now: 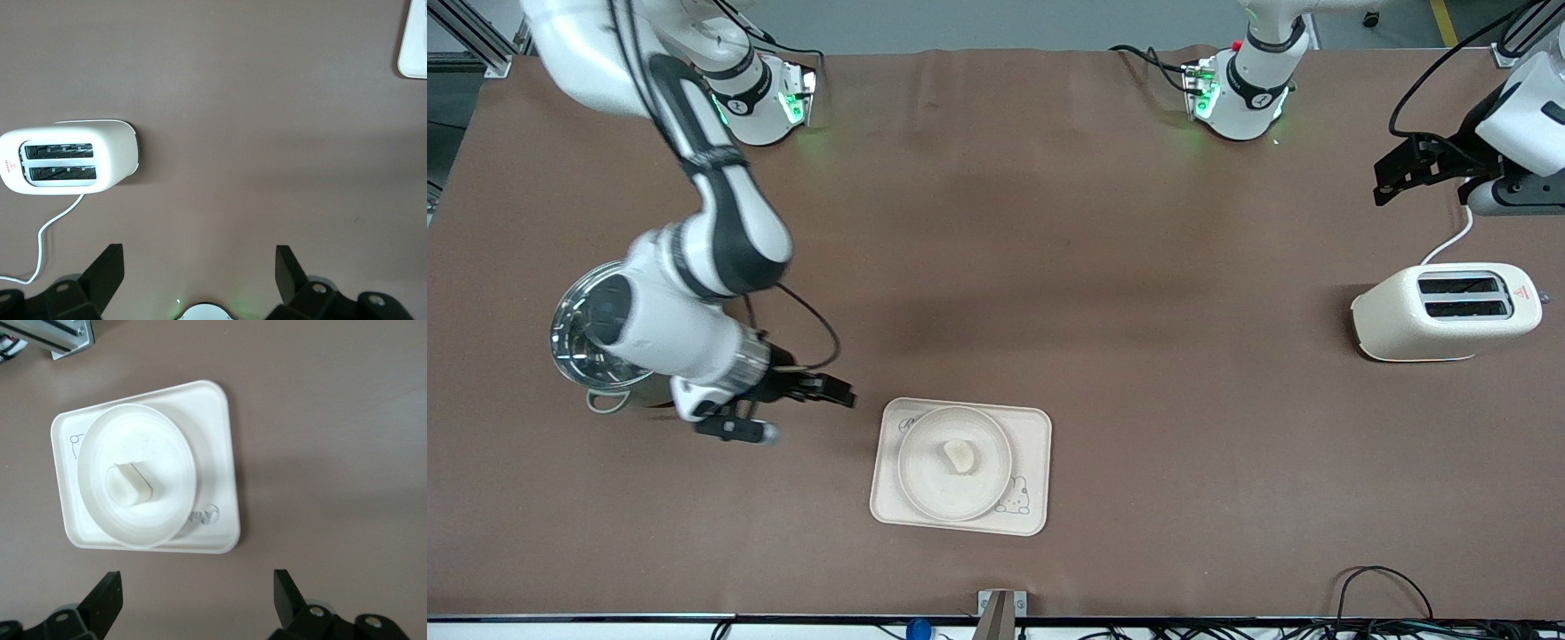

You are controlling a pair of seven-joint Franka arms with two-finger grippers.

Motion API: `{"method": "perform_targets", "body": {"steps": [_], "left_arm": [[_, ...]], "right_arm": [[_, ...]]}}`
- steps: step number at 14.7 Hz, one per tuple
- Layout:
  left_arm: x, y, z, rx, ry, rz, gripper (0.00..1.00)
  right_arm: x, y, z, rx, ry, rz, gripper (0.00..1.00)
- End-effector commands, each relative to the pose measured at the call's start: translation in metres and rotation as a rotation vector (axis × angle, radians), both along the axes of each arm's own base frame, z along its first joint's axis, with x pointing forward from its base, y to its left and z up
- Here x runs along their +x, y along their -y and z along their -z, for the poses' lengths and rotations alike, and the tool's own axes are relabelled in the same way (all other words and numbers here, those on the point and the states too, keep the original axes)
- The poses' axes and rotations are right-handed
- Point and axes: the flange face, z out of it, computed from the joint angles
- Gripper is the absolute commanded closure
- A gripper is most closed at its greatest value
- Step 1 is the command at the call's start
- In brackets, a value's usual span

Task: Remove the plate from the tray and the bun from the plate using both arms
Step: 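Grasp the rim of the white plate with the right gripper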

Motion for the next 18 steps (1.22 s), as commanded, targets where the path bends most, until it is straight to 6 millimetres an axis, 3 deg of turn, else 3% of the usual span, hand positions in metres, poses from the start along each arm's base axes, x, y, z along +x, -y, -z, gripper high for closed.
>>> {"method": "perform_targets", "body": {"steps": [1,2,4,8,15,16,17,18], "left_arm": [[0.002,0.000,-0.006,0.001,0.011,0.019,0.00],[0.002,0.000,-0.006,0.002,0.011,0.018,0.00],[0.002,0.002,-0.005,0.003,0.008,0.015,0.00],[0.003,0.005,-0.002,0.003,0.001,0.016,0.00],[0.004,0.006,-0.002,0.005,0.000,0.016,0.00],[0.004,0.006,-0.001,0.005,-0.002,0.016,0.00],[0.005,0.006,0.000,0.007,-0.003,0.016,0.00],[0.005,0.005,0.000,0.008,-0.003,0.016,0.00]], "right_arm": [[0.012,-0.036,0.054,0.010,0.041,0.034,0.00],[0.015,-0.049,0.076,0.011,0.045,0.051,0.00],[0.022,-0.063,0.099,0.011,0.051,0.058,0.01],[0.038,-0.065,0.129,0.013,0.059,0.061,0.24],[0.048,-0.056,0.147,0.009,0.087,0.069,0.78],[0.048,-0.056,0.148,0.009,0.093,0.072,0.92],[0.049,-0.054,0.150,0.008,0.098,0.075,0.99],[0.049,-0.054,0.149,0.010,0.100,0.076,1.00]]}}
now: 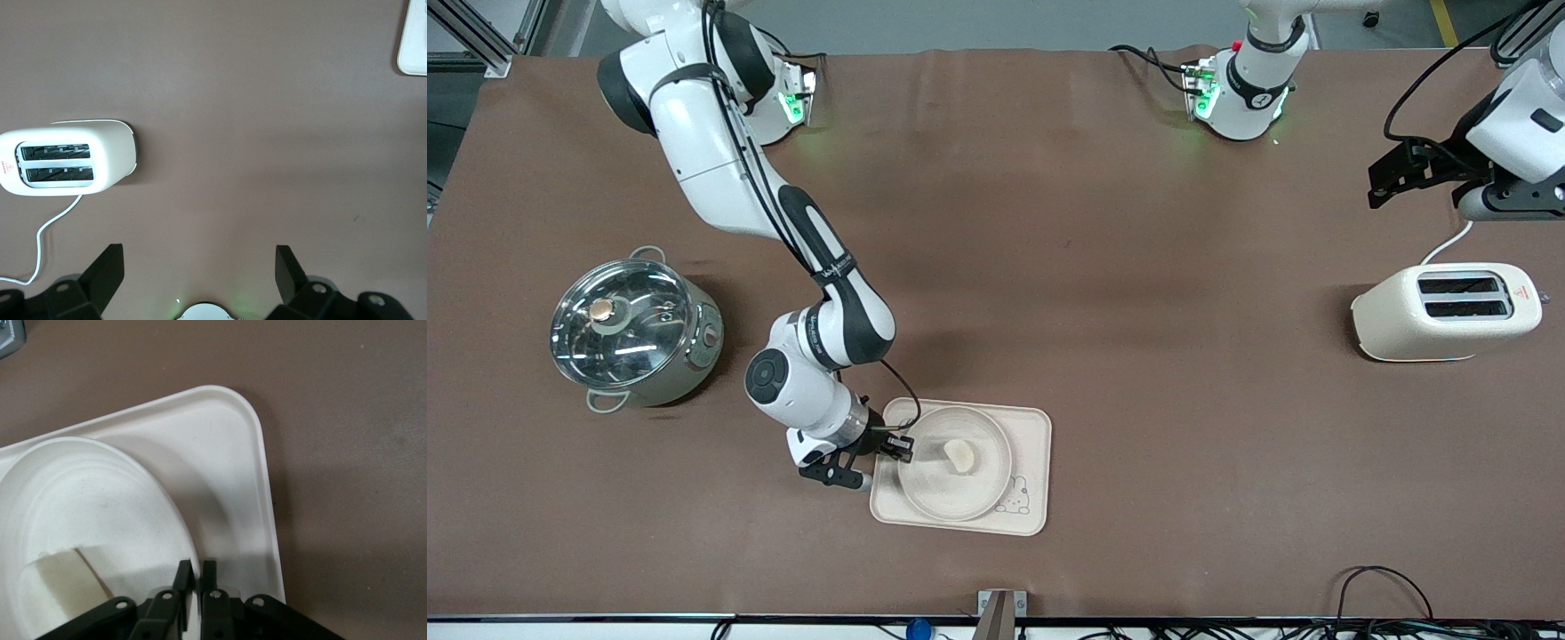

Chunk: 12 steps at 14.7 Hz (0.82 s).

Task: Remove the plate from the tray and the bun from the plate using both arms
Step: 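Lift the plate with the bun off the tray with the right gripper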

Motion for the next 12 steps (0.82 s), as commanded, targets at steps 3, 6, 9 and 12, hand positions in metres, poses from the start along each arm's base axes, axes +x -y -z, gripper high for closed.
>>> {"method": "perform_targets", "body": {"steps": [3,6,9,12], "left_arm": [[0.003,0.002,-0.004,0.008,0.005,0.009,0.00],[0.003,0.002,-0.004,0.006,0.006,0.009,0.00],[0.003,0.005,-0.005,-0.005,0.006,0.011,0.00],[0.003,0.008,0.000,-0.008,-0.001,0.007,0.00]], "right_arm": [[0.000,-0.011,-0.012,0.032,0.023,-0.020,1.00],[-0.024,-0.028,-0.051,0.083,0.002,-0.046,1.00],[-0.080,-0.043,-0.065,0.083,0.000,-0.079,1.00],[-0.146,-0.046,-0.064,0.065,0.007,-0.104,1.00]]}}
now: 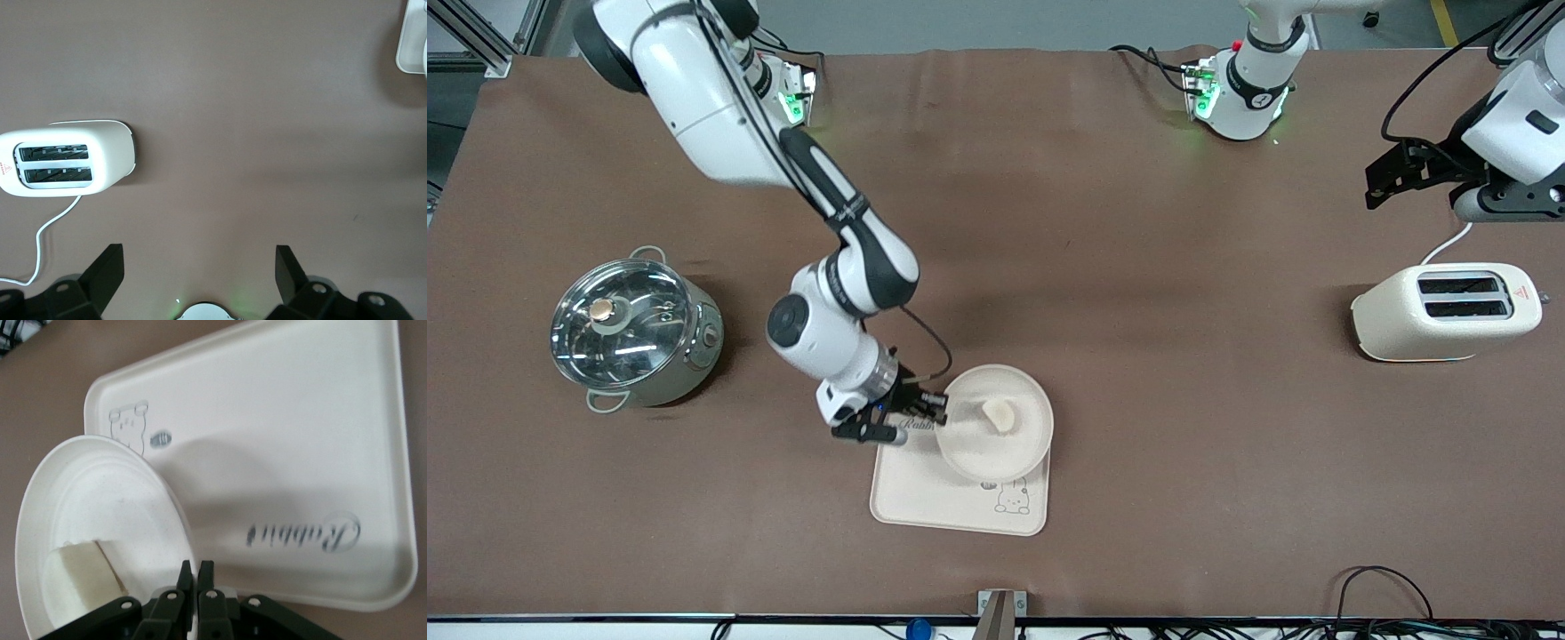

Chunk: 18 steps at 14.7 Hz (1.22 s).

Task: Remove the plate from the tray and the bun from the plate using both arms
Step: 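Lift the plate with the bun off the tray with the right gripper, then lower the plate onto the table while the left gripper reaches the bun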

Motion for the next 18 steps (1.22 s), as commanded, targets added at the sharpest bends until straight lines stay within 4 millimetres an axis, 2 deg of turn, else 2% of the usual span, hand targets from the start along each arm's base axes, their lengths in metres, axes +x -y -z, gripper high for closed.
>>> {"method": "perform_targets", "body": {"steps": [1,3,4,6,9,12,15,16,18], "left_arm": [[0.005,0.008,0.005,-0.020,-0.012,-0.012,0.00],[0.011,0.018,0.019,-0.063,-0.046,-0.050,0.00],[0.019,0.028,0.034,-0.066,-0.066,-0.092,0.00],[0.036,0.065,0.063,-0.061,-0.061,-0.156,0.00],[0.060,0.112,0.112,-0.075,-0.060,-0.245,0.00],[0.074,0.169,0.159,-0.104,-0.044,-0.312,0.00],[0.073,0.242,0.218,-0.074,0.010,-0.371,0.00],[0.074,0.259,0.240,-0.071,0.017,-0.422,0.00],[0.076,0.299,0.270,-0.112,0.040,-0.504,0.00]], "right_arm": [[-0.075,0.019,-0.007,-0.031,-0.038,-0.039,1.00],[-0.108,0.028,0.011,-0.068,-0.035,-0.065,1.00],[-0.122,0.031,0.023,-0.085,-0.024,-0.087,1.00],[-0.136,0.036,0.035,-0.099,-0.004,-0.105,1.00],[-0.144,0.043,0.045,-0.116,-0.014,-0.124,0.98],[-0.143,0.043,0.044,-0.114,-0.016,-0.122,0.48],[-0.127,0.036,0.026,-0.073,-0.006,-0.069,0.00],[-0.121,0.030,0.016,-0.053,-0.009,-0.041,0.00],[-0.108,0.025,-0.005,-0.034,-0.022,-0.047,0.00]]}}
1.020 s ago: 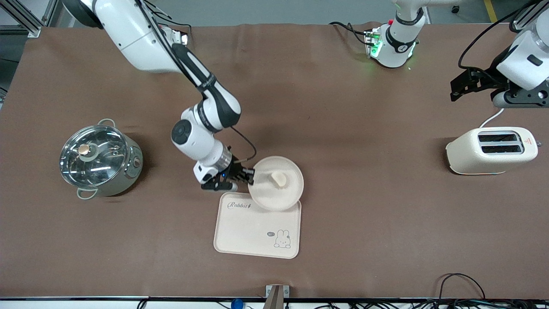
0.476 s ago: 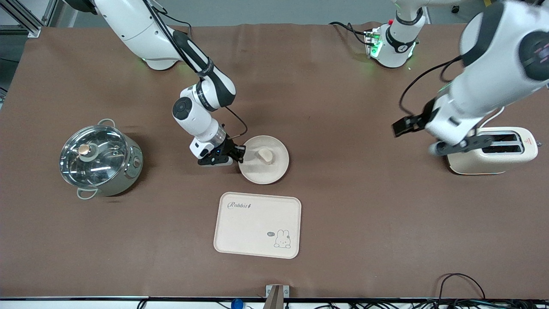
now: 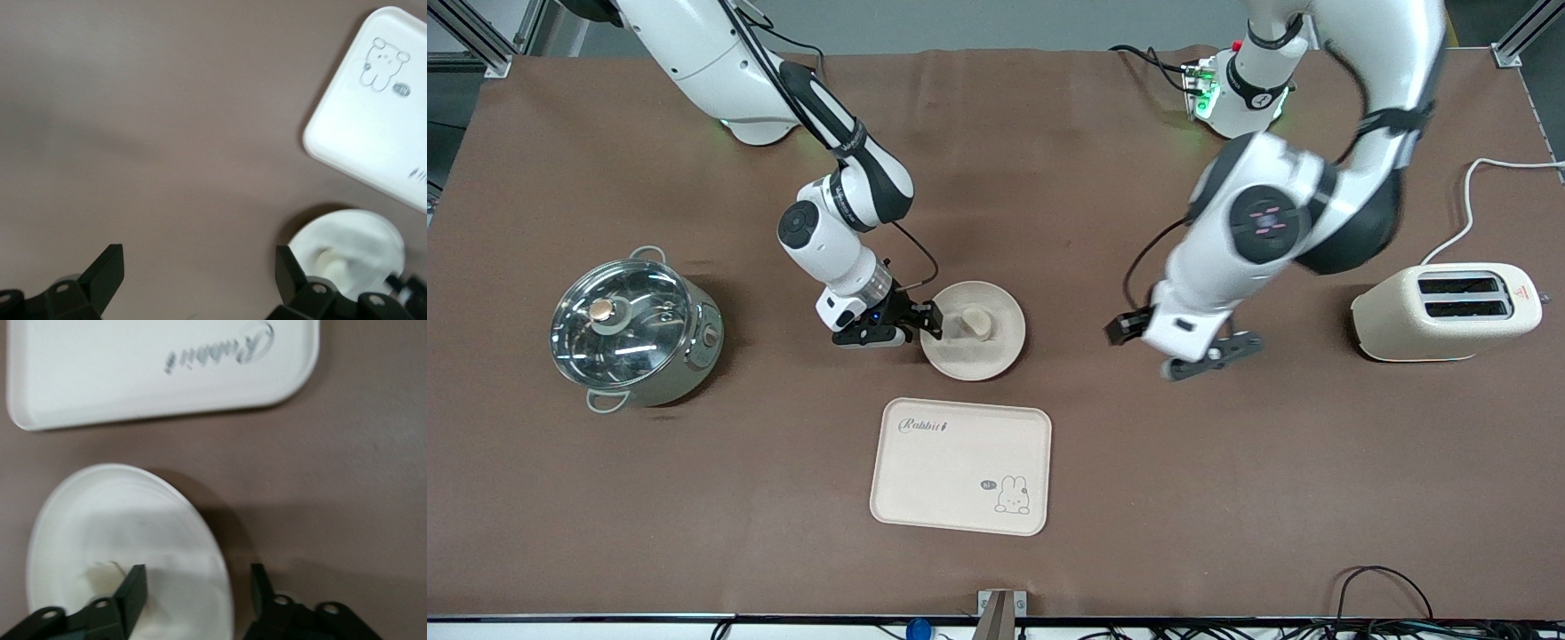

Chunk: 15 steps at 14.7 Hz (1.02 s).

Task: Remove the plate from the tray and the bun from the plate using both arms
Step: 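Lower the plate onto the table while the left gripper reaches the bun, then grasp the bun with the left gripper while the right gripper withdraws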

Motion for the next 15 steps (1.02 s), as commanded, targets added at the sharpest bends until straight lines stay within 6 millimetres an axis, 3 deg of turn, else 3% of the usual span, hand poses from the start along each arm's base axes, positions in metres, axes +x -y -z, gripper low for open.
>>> {"method": "perform_targets", "body": {"steps": [1,3,6,9,13,15], "left_arm": [[0.006,0.052,0.036,-0.029,0.018,-0.089,0.00],[-0.001,0.092,0.056,-0.050,0.019,-0.128,0.00],[-0.022,0.144,0.087,-0.101,0.038,-0.143,0.00],[-0.044,0.174,0.126,-0.107,0.031,-0.191,0.01],[-0.070,0.202,0.176,-0.097,0.025,-0.232,0.05],[-0.083,0.211,0.186,-0.088,0.014,-0.217,0.08]], "right_arm": [[0.017,0.000,-0.047,0.042,-0.039,0.014,0.00],[0.035,0.028,-0.074,0.042,-0.050,0.028,0.00],[0.068,0.094,-0.122,0.017,-0.052,0.013,0.00],[0.091,0.182,-0.182,-0.083,-0.076,-0.039,0.00],[0.072,0.290,-0.295,-0.268,-0.114,-0.105,0.00],[0.052,0.325,-0.340,-0.342,-0.117,-0.123,0.00]]}}
